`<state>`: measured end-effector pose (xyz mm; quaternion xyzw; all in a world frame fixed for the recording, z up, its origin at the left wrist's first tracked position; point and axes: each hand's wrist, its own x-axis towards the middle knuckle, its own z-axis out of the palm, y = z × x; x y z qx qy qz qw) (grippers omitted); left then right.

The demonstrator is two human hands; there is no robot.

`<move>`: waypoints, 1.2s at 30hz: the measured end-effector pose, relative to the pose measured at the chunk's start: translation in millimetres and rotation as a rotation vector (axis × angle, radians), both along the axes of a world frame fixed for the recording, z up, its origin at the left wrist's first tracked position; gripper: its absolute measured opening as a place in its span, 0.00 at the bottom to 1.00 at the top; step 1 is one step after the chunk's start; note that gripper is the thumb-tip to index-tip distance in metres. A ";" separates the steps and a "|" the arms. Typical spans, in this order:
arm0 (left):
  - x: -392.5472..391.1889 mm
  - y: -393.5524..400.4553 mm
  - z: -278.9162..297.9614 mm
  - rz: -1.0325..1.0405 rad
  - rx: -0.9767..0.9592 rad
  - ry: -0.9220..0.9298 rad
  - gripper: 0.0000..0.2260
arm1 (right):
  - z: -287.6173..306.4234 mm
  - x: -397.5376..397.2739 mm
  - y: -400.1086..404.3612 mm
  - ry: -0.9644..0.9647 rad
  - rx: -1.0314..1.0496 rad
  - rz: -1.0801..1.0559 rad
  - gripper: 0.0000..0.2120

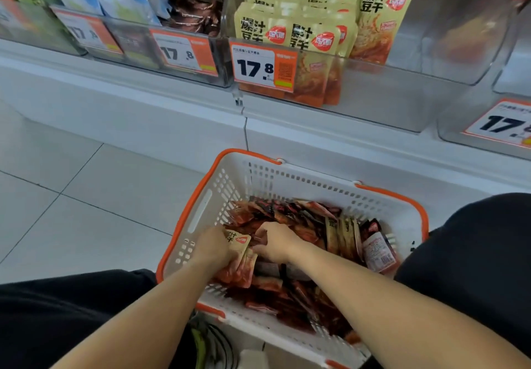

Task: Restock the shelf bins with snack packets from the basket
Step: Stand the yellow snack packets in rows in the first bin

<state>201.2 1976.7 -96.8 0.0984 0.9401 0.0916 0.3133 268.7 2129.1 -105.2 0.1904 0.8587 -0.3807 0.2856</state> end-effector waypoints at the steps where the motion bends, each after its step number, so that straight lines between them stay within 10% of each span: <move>1: 0.6 0.7 -0.2 0.030 -0.003 -0.003 0.22 | 0.2 -1.4 1.2 -0.033 -0.010 0.060 0.27; 9: -12.1 13.2 19.0 0.024 -0.029 -0.019 0.14 | 3.5 -12.3 -5.3 -0.063 -0.165 0.031 0.41; 18: -101.6 51.1 166.4 -0.304 0.098 -0.072 0.11 | 92.6 -63.8 32.2 0.315 -0.386 -0.205 0.17; 23: -102.8 67.1 229.1 -0.396 0.470 -0.052 0.08 | 190.1 -70.2 78.9 0.456 -0.163 -0.102 0.12; 29: -88.2 105.6 257.7 -0.307 1.109 0.270 0.10 | 283.1 -38.5 116.9 0.859 0.101 -0.195 0.09; 36: -98.0 144.5 243.0 -0.497 0.942 0.984 0.21 | 327.6 -4.7 149.2 1.087 0.649 -0.501 0.07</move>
